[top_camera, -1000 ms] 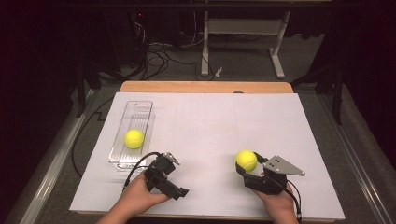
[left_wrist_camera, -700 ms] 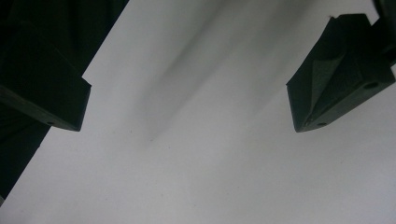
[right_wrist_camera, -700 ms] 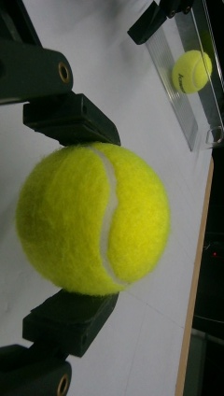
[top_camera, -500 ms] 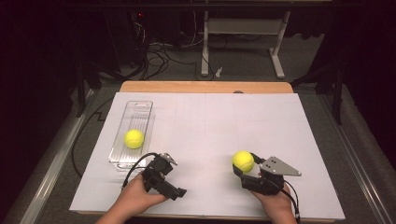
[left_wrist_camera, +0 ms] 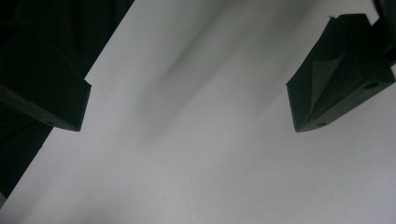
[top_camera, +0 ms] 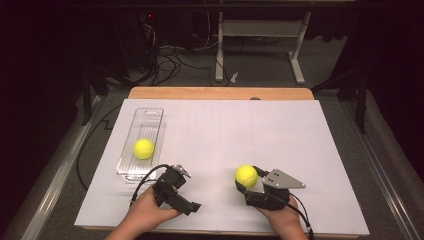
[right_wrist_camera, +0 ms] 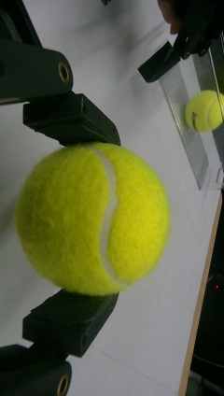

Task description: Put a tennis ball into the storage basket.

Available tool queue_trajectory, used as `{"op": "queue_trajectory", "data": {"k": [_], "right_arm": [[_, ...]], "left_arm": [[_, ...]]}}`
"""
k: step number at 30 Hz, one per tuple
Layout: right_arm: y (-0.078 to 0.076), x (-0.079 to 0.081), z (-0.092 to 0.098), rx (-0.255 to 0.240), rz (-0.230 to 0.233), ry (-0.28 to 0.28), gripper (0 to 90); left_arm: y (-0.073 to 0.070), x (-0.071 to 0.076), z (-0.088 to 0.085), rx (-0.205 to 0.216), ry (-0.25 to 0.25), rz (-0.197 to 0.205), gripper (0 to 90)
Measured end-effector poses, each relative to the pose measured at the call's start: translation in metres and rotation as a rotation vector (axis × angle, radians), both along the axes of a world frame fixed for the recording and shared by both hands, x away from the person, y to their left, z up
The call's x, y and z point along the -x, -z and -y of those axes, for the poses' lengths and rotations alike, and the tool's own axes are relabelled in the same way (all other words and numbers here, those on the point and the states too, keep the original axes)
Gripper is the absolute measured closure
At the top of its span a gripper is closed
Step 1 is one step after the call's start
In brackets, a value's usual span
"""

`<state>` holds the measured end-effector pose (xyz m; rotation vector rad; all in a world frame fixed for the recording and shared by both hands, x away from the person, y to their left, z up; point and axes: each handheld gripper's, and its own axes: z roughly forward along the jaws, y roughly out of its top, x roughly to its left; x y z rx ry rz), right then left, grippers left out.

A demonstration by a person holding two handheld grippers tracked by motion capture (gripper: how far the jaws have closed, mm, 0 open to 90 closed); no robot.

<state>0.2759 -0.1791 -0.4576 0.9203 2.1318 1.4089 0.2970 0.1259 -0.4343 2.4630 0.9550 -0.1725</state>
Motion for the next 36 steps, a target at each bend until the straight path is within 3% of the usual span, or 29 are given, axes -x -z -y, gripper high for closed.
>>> {"op": "queue_trajectory", "data": {"k": [9,13,21,25,30,33,36], "right_arm": [[0.001,-0.001,-0.01,0.003,-0.001,-0.032,27.5],[0.001,-0.001,-0.009,-0.004,-0.002,-0.029,27.5],[-0.001,0.0,-0.005,-0.012,0.006,-0.026,27.5],[-0.001,0.0,-0.004,-0.016,0.003,-0.02,27.5],[-0.002,0.001,-0.005,-0.014,0.01,-0.024,27.5],[-0.002,0.002,-0.005,-0.015,0.01,-0.024,27.5],[-0.002,0.002,-0.006,-0.013,0.013,-0.029,27.5]], "left_arm": [[0.003,-0.003,0.004,-0.014,-0.012,-0.017,0.7],[0.001,-0.006,0.007,-0.01,-0.007,-0.049,0.7],[-0.005,-0.012,0.011,-0.077,-0.002,-0.067,0.7],[-0.011,-0.016,0.012,-0.08,-0.012,-0.085,0.7],[-0.013,-0.02,0.016,-0.122,-0.014,-0.091,0.7],[-0.016,-0.023,0.015,-0.101,-0.021,-0.125,0.7],[-0.019,-0.026,0.015,-0.113,-0.025,-0.137,0.7]]}}
